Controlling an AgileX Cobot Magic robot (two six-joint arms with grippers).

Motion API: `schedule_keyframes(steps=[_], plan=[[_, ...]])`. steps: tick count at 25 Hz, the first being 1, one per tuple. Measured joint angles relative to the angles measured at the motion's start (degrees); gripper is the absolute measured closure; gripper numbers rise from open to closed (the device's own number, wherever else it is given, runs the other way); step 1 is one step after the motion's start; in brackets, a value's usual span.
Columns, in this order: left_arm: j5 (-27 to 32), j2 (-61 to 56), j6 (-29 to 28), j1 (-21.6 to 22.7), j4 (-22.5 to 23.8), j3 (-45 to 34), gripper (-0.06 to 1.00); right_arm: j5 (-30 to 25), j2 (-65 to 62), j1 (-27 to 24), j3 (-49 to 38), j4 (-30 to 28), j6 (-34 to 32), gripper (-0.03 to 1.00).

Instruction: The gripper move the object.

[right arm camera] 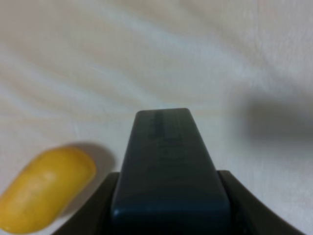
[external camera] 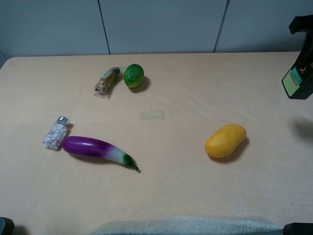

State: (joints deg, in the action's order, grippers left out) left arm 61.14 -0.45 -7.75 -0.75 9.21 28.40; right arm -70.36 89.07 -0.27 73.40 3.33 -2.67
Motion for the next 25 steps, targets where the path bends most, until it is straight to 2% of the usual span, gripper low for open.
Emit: schedule_keyframes(steps=[4, 9, 25], plan=[[0.00, 0.00, 0.00, 0.00, 0.00, 0.00, 0.10, 0.18, -0.74, 0.00, -2.87, -0.34, 0.91, 0.67], [0.00, 0.00, 0.00, 0.00, 0.00, 0.00, 0.10, 3.42, -3.28, 0.00, -7.53, -0.34, 2.10, 0.67], [0.00, 0.00, 0.00, 0.00, 0.00, 0.00, 0.10, 20.13, -8.09, 0.00, -27.11, 4.66, 7.61, 0.67]])
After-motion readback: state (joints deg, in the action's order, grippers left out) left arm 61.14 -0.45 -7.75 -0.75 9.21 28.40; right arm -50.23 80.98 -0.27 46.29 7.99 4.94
